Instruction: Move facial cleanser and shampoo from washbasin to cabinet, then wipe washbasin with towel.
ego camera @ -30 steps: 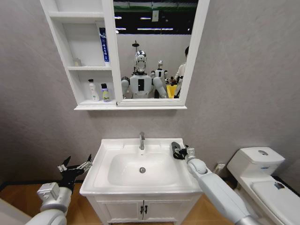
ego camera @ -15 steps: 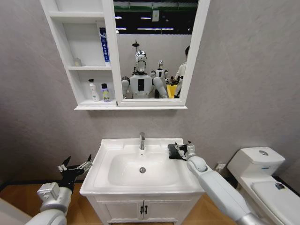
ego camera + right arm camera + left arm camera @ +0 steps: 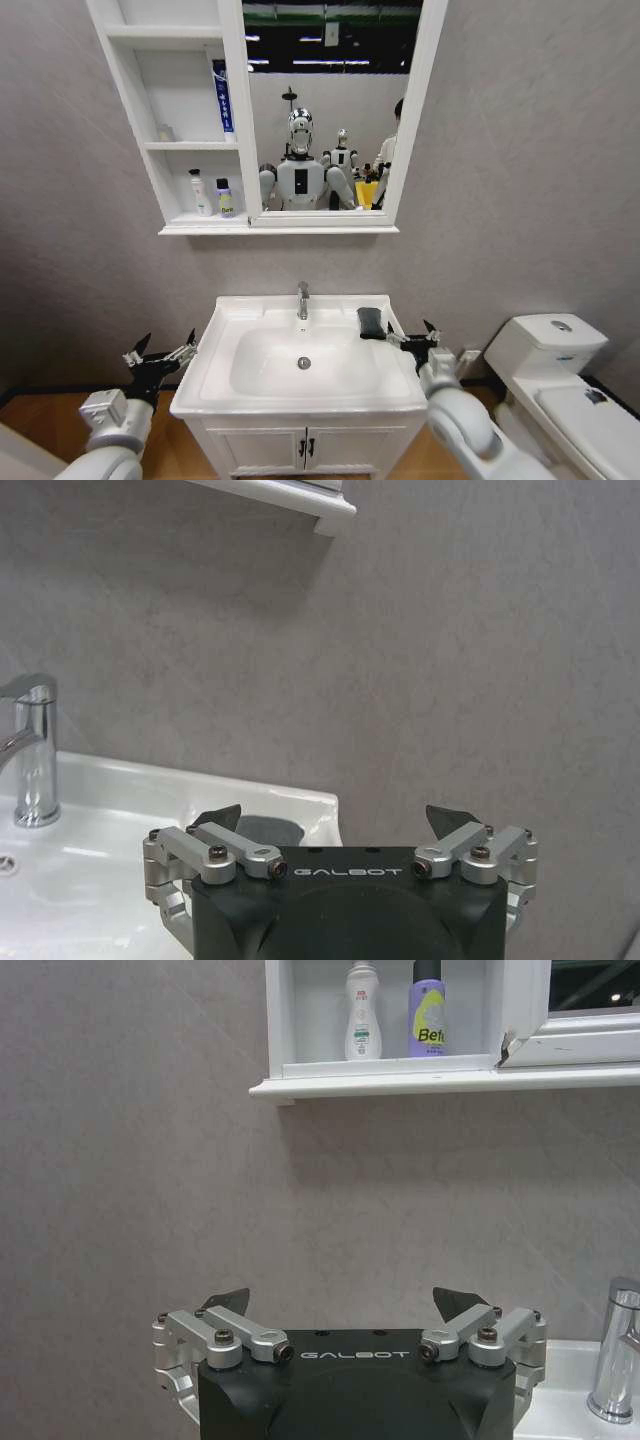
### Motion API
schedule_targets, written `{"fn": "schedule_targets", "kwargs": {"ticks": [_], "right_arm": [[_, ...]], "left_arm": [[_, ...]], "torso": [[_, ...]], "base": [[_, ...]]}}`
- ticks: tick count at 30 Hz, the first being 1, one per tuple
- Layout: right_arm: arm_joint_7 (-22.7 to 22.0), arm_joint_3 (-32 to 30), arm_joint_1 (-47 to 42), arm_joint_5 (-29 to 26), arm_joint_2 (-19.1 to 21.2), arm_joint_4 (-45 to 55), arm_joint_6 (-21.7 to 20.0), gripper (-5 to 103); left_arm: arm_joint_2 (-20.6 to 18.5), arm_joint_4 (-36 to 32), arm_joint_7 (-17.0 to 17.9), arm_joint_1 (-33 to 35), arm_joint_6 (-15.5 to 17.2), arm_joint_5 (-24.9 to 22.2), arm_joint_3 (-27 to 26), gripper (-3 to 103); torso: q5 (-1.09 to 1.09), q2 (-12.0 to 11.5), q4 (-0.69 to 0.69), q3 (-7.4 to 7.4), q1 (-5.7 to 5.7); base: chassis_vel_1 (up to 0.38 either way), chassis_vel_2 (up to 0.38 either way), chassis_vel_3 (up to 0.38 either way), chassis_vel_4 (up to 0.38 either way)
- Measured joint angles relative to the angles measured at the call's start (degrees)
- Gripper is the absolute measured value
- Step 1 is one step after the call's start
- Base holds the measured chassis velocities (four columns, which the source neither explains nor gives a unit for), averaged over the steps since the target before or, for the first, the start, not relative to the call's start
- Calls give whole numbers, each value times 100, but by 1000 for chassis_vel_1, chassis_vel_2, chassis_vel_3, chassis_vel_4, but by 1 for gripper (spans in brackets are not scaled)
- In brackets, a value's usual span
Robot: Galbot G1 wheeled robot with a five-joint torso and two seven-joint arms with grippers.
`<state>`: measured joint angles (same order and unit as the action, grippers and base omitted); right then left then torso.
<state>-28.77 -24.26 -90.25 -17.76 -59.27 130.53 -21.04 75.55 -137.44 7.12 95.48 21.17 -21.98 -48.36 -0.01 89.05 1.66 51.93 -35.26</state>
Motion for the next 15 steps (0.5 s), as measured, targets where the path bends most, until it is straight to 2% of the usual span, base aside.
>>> {"fn": "schedule_targets", "kwargs": {"ticks": [2,4,15], "right_arm": [[60,18,-523,455,-275,230,77,100],[78,37,-644,584,-356,270,110,100],[162,200,-852,939,-724,324,279,100]], "left_arm": [[0,0,0,0,0,0,0,100],[0,0,0,0,0,0,0,100],[0,0,-1,0,1,0,0,100]], "torso": [[-1,0,-1,1,-1],[0,0,-2,1,-1],[1,1,-2,1,0]], "base": [[76,-85,-88,96],[109,-104,-97,127],[228,-221,-208,205]]}}
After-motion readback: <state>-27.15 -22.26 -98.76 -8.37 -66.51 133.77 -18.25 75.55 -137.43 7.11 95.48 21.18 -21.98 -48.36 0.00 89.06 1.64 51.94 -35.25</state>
